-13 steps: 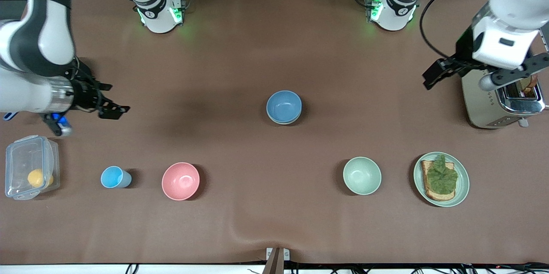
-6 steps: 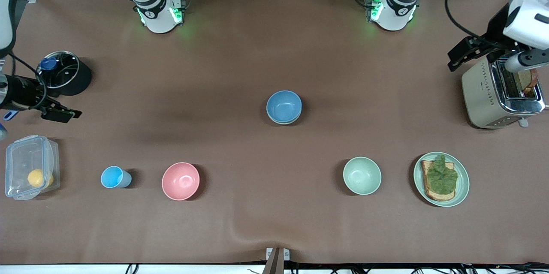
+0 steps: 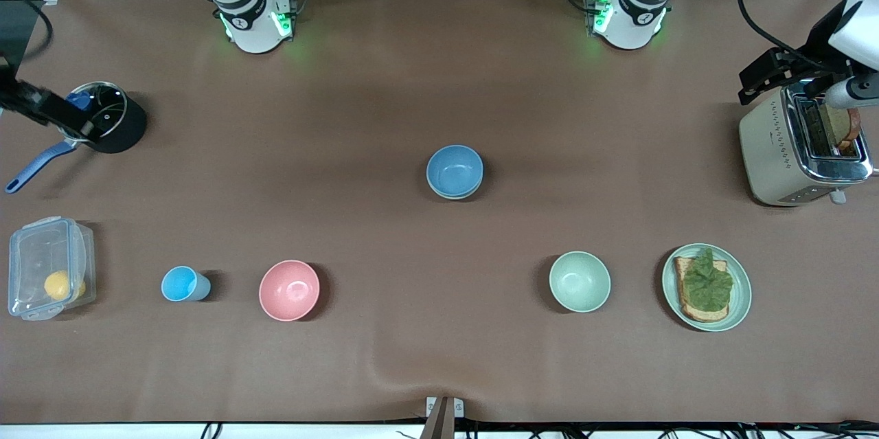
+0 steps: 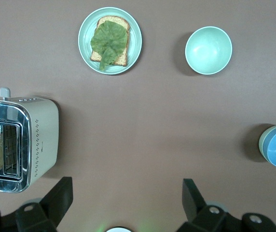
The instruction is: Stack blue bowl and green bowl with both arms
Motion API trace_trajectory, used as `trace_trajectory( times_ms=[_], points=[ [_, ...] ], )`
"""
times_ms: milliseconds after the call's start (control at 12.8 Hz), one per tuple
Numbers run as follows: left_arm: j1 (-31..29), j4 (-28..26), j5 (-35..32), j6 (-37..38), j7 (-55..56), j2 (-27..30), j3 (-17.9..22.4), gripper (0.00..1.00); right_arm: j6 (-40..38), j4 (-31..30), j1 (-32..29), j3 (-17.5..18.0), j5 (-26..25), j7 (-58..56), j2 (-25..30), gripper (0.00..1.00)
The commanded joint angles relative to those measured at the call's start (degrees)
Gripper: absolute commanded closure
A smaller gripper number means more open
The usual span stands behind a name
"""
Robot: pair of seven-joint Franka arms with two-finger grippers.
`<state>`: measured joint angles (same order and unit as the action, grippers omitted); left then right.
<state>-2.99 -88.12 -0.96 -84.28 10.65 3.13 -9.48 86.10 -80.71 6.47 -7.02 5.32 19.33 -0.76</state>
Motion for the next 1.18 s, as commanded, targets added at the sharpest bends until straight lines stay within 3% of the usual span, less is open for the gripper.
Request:
trace_trajectory(
  times_ms=[0, 471, 627, 706, 1098],
  points=[
    [1.05, -1.61, 0.17, 0.0, -0.98, 1.79, 0.69, 0.0, 1.7, -3.04, -1.9, 3.76, -1.62, -1.4, 0.41, 0.0],
    [2.63, -5.12, 0.52, -3.78, -0.81, 3.55, 1.31, 0.0, 1.88, -3.22, -2.94, 3.77, -3.12, -2.54, -1.17, 0.0],
    [2.81, -5.13, 0.61, -3.79, -0.63, 3.64, 1.83, 0.0, 1.44, -3.22, -11.09, 10.4, -2.77, -2.72, -1.44, 0.0],
    [2.99, -5.13, 0.61, -3.79, -0.72, 3.64, 2.36, 0.0, 1.35, -3.22, -12.6, 12.01, -3.03, -2.45, -1.53, 0.0],
    [3.16, -5.13, 2.37, -3.79, -0.72, 3.64, 3.68, 0.0, 1.35, -3.13, -11.65, 12.38, -5.93, -6.82, -1.62, 0.0]
  ],
)
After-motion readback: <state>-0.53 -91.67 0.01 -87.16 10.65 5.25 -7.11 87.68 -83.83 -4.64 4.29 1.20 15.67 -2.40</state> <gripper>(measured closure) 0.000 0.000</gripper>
